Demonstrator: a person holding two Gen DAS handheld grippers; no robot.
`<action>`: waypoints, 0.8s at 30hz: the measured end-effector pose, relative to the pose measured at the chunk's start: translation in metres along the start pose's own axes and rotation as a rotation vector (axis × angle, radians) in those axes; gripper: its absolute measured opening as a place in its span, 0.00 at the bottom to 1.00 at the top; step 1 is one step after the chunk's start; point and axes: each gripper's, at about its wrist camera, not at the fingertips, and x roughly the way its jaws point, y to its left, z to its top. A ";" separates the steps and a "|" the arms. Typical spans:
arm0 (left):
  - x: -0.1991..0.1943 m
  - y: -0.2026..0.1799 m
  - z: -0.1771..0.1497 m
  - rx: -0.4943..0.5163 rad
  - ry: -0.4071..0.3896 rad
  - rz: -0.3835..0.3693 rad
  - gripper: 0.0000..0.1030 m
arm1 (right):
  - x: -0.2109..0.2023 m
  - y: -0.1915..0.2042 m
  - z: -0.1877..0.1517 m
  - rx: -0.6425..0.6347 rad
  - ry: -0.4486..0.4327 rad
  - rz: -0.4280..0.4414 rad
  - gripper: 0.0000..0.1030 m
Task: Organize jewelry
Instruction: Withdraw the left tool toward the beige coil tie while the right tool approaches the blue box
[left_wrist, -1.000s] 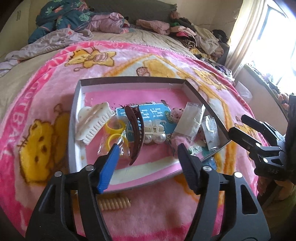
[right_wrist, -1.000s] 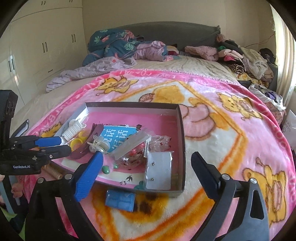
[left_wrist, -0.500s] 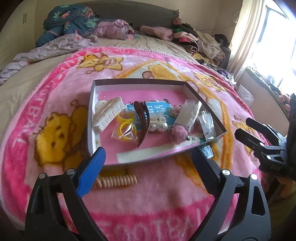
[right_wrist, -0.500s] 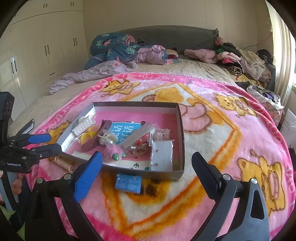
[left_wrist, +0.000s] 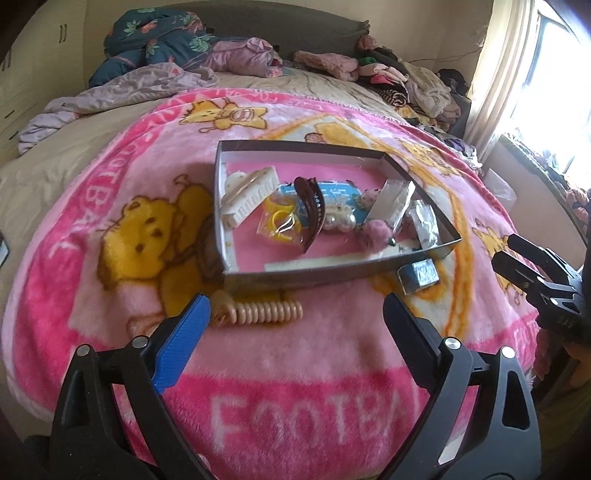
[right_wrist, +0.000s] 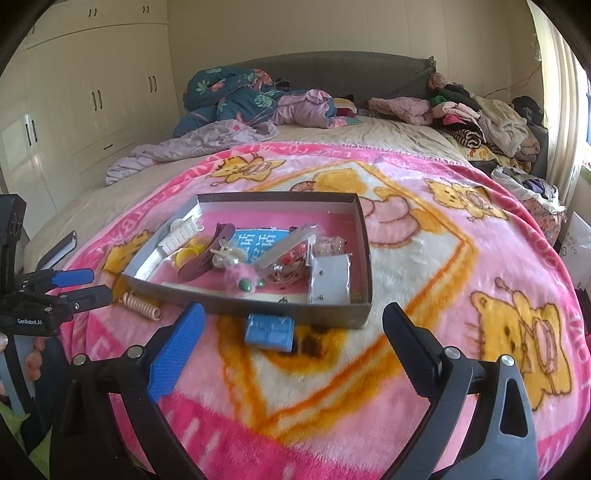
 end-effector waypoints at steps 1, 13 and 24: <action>-0.001 0.001 -0.002 0.000 -0.002 0.005 0.83 | 0.000 0.001 -0.002 0.000 0.004 0.003 0.91; 0.002 0.018 -0.024 -0.023 0.029 0.059 0.84 | 0.009 0.008 -0.021 -0.011 0.033 0.001 0.91; 0.029 0.029 -0.034 -0.049 0.082 0.077 0.84 | 0.049 0.011 -0.036 0.004 0.099 0.018 0.92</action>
